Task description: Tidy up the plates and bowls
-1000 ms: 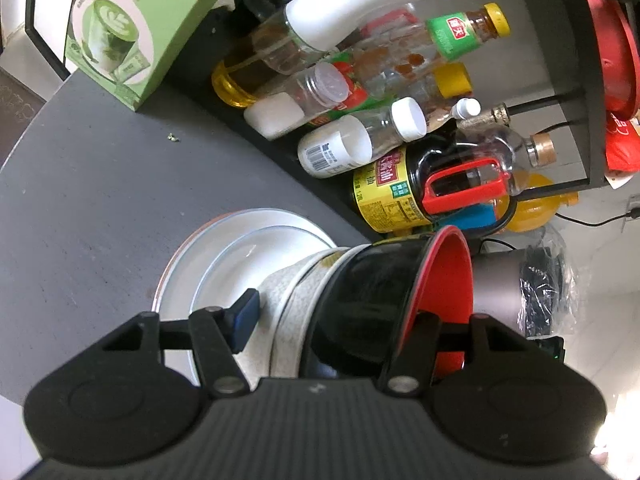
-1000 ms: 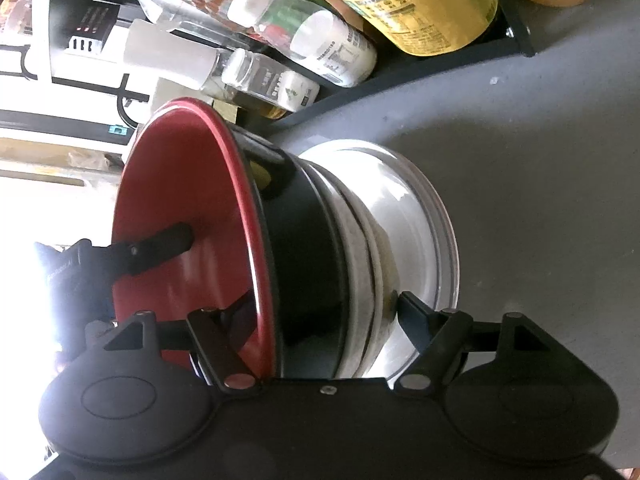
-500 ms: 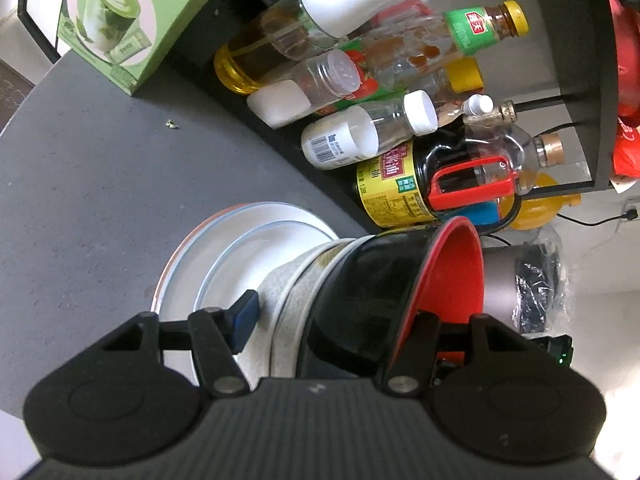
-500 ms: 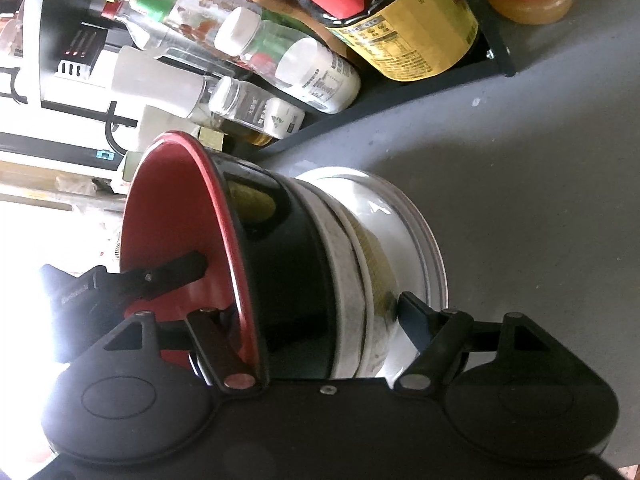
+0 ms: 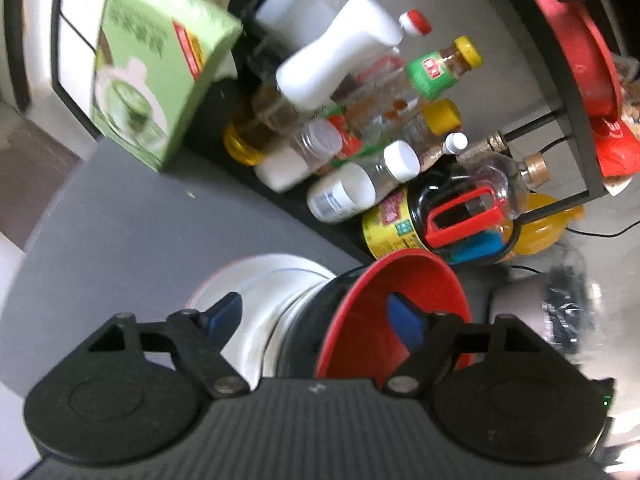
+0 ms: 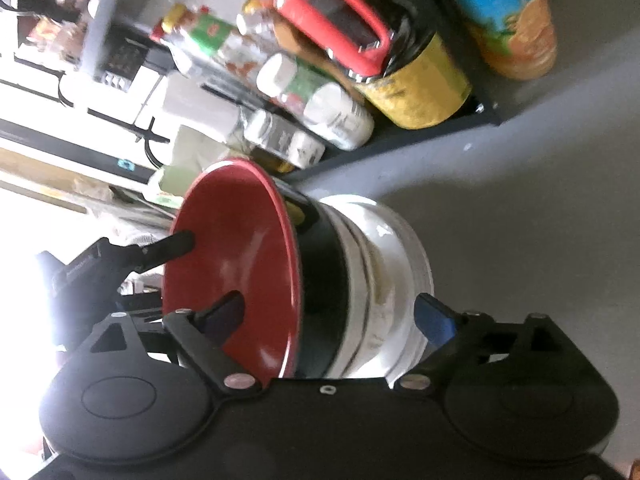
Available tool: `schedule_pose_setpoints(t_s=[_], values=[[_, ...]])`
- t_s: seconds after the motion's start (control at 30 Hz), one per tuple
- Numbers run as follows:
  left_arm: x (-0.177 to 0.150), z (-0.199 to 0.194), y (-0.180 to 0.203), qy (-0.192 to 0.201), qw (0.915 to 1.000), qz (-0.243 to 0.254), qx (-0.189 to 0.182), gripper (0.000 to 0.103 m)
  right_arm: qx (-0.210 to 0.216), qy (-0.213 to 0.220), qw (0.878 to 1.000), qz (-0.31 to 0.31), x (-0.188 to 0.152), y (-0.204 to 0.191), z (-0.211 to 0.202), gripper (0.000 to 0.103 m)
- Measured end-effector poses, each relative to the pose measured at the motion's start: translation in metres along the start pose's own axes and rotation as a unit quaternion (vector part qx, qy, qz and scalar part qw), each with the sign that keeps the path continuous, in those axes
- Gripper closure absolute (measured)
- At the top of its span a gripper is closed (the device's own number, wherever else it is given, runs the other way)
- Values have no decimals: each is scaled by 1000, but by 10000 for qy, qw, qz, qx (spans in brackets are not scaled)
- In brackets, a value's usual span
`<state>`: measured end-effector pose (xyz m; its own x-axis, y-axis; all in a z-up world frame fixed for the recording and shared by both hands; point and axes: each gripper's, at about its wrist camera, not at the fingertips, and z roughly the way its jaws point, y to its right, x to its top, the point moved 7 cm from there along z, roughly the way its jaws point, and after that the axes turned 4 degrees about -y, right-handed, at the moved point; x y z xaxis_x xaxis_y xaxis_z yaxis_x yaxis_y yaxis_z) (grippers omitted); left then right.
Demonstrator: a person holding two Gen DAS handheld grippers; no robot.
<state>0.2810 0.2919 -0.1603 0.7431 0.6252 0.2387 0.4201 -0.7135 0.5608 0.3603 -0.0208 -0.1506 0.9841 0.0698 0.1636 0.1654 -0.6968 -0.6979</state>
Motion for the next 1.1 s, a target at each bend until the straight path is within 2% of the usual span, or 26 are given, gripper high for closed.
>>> schedule_pose_setpoints(t_s=[0.07,0.17,0.27,0.47,0.77,0.83,1.1], values=[[-8,-7,6,85,9998,56,169,21,38,84,10000,28,-3,6,-12,10],[-20,-15,14,160,9997,-1,158,16,42,171,9998,-57,-11,14,-31,9],[-34,-24,27,409,9988,97,243,11,24,288,9995,-97,-18,23,-48,0],[-65,-42,52,758,9953,319,507,8,-51,696,9974,-156,-32,38,-85,0],[-127,-73,90,1029,9912,674,491,4,-287,1108,9926,-412,-72,51,-141,0],[-140,-79,97,1101,9904,686,486,0,-326,1135,9919,-460,-80,55,-153,0],[-186,-101,124,1233,9855,1027,547,0,-502,1499,9852,-656,-101,58,-197,0]])
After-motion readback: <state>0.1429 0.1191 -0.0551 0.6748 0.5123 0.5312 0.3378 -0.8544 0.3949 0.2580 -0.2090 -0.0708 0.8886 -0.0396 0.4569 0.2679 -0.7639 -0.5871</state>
